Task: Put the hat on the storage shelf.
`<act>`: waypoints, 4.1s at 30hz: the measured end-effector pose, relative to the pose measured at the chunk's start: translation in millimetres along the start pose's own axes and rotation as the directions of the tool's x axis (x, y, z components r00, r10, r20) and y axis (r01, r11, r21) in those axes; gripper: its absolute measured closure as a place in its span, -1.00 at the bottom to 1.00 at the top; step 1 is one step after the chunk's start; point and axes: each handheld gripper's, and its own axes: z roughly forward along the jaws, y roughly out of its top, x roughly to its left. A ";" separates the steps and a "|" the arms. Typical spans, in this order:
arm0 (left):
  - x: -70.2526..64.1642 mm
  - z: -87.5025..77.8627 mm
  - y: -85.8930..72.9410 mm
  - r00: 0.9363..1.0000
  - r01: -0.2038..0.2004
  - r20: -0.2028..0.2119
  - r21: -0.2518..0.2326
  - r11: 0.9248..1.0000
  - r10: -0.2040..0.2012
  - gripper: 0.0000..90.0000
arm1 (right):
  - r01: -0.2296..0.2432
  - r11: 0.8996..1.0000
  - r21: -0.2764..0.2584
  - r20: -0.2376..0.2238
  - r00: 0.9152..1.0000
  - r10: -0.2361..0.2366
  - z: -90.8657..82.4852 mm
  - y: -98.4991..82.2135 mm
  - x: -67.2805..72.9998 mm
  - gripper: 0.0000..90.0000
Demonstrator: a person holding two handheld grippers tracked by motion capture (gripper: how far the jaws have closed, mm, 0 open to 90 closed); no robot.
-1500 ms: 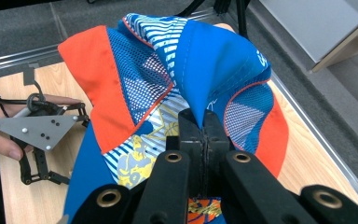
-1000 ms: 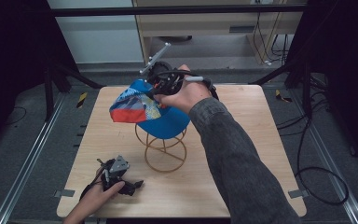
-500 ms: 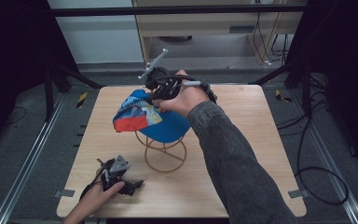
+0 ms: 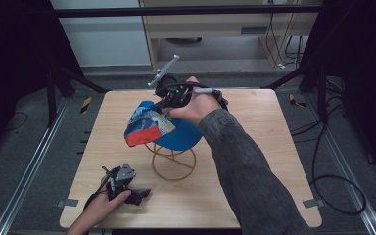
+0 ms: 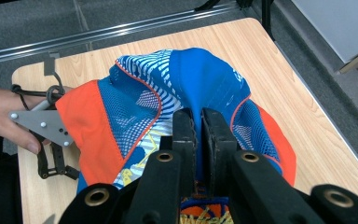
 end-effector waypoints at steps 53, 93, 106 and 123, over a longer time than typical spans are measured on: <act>0.3 -0.1 -0.1 1.000 -0.002 0.002 0.000 1.000 0.002 -1.00 | -0.059 0.997 -0.050 0.005 0.998 0.060 -16.9 -8.4 3.5 0.09; 0.3 -0.2 -0.1 1.000 -0.002 0.000 -0.001 1.000 0.002 -1.00 | -0.131 0.978 -0.163 0.147 0.977 0.155 -62.4 -54.6 2.4 -0.83; 0.0 -0.2 0.1 1.000 -0.005 0.002 0.001 1.000 0.005 -1.00 | -0.172 0.959 -0.226 0.195 0.956 0.218 -92.3 -92.9 -7.6 -0.84; -1.4 0.5 0.3 1.000 -0.004 0.002 -0.002 1.000 0.004 -1.00 | -0.217 0.941 -0.260 0.268 0.920 0.286 -119.3 -136.7 -14.6 -0.72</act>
